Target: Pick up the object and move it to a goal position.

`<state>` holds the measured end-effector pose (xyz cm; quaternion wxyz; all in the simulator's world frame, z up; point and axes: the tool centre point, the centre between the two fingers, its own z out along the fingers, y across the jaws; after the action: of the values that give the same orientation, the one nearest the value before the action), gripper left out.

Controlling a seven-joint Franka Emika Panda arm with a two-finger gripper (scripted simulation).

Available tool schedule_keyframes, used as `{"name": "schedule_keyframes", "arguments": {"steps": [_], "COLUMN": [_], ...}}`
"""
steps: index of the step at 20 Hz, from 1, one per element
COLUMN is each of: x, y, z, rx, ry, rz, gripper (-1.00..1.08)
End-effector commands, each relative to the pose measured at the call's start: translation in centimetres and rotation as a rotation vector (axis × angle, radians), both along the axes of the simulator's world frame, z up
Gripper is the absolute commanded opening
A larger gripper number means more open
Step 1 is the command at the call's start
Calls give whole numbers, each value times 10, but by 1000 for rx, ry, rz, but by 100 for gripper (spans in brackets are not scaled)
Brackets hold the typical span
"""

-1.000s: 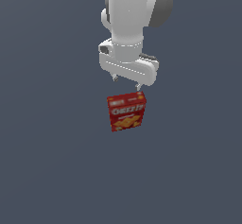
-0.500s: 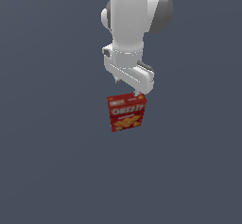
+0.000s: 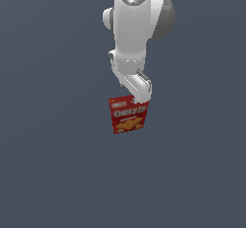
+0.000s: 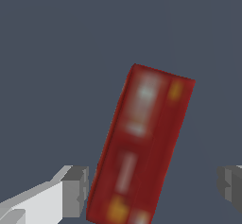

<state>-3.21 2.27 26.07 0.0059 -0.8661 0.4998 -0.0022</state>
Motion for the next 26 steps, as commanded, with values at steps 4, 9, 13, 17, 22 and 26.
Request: {"name": "schedule_keyframes", "arguments": {"steps": [4, 9, 13, 17, 22, 26], "x": [2, 4, 4, 5, 5, 5], "y": [1, 1, 1, 2, 2, 2], "z": [-8, -14, -17, -18, -19, -26], "rx": [-3, -5, -6, -6, -7, -7], "ry": [5, 8, 10, 11, 11, 11], "rz": [-130, -215, -260, -286, -287, -288], "gripper": [100, 100, 100, 100, 100, 100]}}
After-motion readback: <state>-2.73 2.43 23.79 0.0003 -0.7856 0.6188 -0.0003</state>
